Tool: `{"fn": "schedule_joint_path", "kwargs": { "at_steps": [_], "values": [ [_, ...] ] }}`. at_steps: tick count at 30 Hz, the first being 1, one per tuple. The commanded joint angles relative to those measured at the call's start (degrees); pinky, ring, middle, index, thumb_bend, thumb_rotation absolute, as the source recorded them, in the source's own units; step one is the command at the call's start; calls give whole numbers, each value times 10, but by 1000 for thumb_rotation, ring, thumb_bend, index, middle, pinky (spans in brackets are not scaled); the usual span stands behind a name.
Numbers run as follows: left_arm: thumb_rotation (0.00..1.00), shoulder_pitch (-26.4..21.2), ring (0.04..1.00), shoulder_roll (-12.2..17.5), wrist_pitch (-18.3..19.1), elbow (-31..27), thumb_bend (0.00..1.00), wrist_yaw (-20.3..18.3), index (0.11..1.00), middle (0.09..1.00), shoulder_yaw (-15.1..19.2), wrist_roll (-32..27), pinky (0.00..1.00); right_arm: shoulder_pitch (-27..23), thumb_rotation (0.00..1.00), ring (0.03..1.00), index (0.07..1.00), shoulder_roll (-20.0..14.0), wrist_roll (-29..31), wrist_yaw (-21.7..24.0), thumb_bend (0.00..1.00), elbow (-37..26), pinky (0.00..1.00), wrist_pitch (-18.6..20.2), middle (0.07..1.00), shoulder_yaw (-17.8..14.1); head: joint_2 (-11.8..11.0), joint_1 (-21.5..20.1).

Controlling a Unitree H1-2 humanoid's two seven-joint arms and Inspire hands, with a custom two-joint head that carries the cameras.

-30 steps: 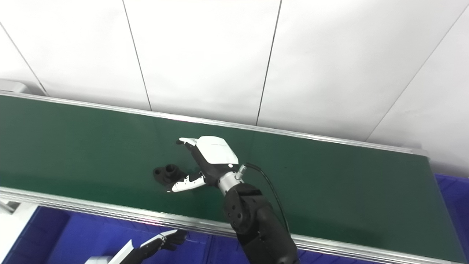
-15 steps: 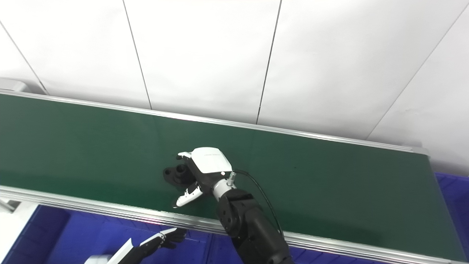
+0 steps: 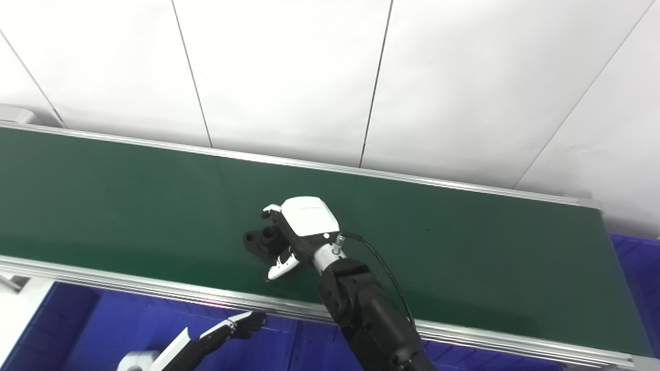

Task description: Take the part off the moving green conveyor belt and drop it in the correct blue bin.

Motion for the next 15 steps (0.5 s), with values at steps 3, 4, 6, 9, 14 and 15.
{"fn": "schedule_joint_path", "kwargs": {
  "at_steps": [3, 4, 6, 9, 14, 15],
  "values": [
    [649, 10, 849, -2, -15, -20, 736, 1, 868, 867, 8, -4, 809, 17, 9, 284, 516, -16, 1, 29, 527, -1, 214, -5, 428, 15, 5, 1],
    [652, 10, 848, -2, -15, -21, 738, 3, 867, 867, 8, -2, 807, 17, 3, 245, 495, -19, 1, 33, 528, -4, 174, -6, 453, 18, 6, 2],
    [665, 10, 847, -2, -15, -22, 735, 4, 869, 867, 7, 0, 805, 18, 0, 233, 485, -23, 1, 36, 529, -10, 160, -7, 465, 22, 8, 2],
    [670, 9, 851, -2, -16, -21, 733, 3, 874, 871, 6, -1, 811, 20, 0, 346, 545, -27, 3, 36, 513, -14, 240, -10, 464, 27, 10, 3],
    [661, 9, 850, -2, -16, -23, 730, 0, 874, 871, 7, -4, 810, 25, 0, 399, 494, -30, 7, 31, 517, -20, 236, -11, 511, 29, 13, 4],
    [663, 8, 849, -2, -16, -23, 731, 1, 875, 871, 7, -4, 809, 26, 0, 400, 492, -31, 6, 27, 517, -20, 237, -13, 513, 30, 13, 4]
  ]
}}
